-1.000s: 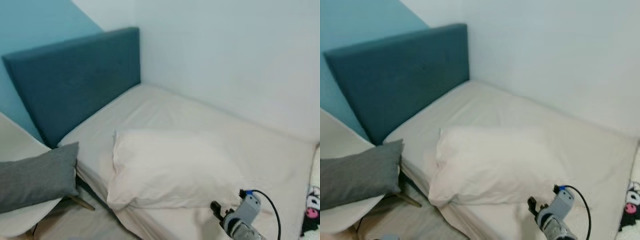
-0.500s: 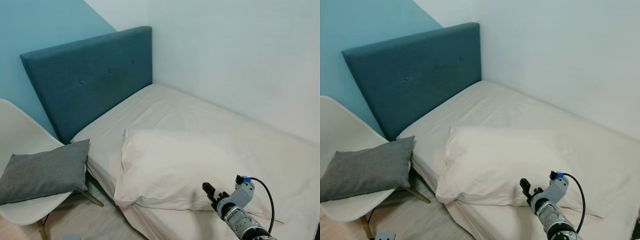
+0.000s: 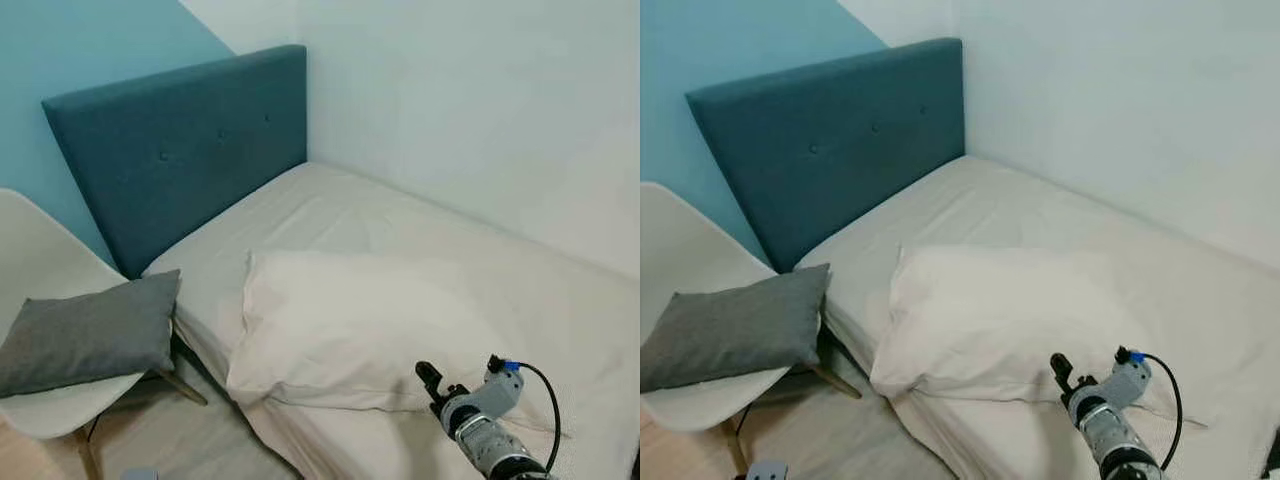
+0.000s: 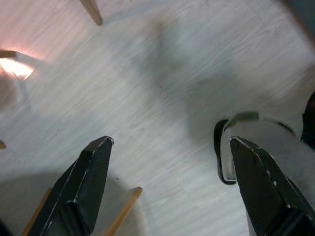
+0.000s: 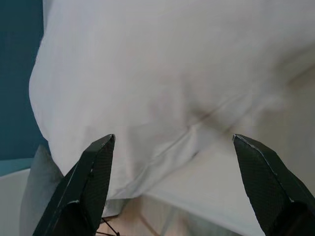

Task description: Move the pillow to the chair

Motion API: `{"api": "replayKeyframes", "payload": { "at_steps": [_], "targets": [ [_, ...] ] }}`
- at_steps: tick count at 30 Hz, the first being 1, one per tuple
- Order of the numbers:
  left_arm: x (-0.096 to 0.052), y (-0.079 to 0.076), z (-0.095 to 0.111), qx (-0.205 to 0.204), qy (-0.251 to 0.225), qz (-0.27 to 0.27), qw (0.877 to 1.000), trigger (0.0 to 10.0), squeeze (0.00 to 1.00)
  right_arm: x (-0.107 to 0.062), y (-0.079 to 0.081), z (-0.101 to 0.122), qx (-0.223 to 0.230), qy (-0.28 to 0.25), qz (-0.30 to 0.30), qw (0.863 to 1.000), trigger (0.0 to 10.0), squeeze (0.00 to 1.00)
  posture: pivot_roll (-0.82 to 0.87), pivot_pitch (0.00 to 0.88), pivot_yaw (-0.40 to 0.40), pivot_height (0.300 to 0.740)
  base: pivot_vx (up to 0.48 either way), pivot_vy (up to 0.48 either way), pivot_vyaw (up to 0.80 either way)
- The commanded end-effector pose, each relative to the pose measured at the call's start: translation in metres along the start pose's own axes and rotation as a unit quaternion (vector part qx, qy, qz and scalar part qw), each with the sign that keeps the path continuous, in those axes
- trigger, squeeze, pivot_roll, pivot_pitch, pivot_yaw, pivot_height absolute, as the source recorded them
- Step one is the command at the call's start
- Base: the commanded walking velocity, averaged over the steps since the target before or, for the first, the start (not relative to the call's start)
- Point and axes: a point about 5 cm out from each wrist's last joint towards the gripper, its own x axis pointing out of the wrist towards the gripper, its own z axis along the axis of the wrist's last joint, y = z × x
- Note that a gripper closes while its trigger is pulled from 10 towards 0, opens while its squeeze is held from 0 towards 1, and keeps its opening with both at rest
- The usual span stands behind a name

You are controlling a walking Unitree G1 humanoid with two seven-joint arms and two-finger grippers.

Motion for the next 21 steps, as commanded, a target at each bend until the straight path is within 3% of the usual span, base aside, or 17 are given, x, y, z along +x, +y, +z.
{"api": "replayKeyframes", "payload": {
  "at_steps": [1, 6, 15, 21],
  "targets": [
    [0.0, 0.008, -0.004, 0.002, 0.007, 0.009, 1.0, 10.0, 0.0, 0.0, 0.0, -0.006, 0.03, 0.005, 0.007, 1.0, 10.0, 0.0, -0.07, 0.021, 0.015, 0.62, 0.0, 0.0, 0.0],
    [0.0, 0.008, -0.005, 0.005, 0.007, 0.008, 1.0, 10.0, 0.0, 0.0, 0.003, -0.008, 0.05, 0.002, 0.02, 0.999, 10.0, 0.0, -0.07, 0.027, 0.02, 0.6, 0.0, 0.0, 0.0],
    [-0.002, 0.014, -0.013, 0.016, 0.012, 0.01, 1.0, 10.0, 0.0, 0.008, 0.03, -0.004, 0.097, -0.008, 0.093, 0.991, 10.0, 0.0, -0.03, 0.056, 0.032, 0.556, 0.0, 0.0, 0.0],
    [-0.004, 0.021, -0.022, 0.026, 0.017, 0.014, 0.999, 10.0, 0.0, 0.012, 0.043, 0.003, 0.105, -0.022, 0.101, 0.989, 10.0, 0.0, 0.0, 0.087, 0.046, 0.556, 0.0, 0.0, 0.0]
  ]
}}
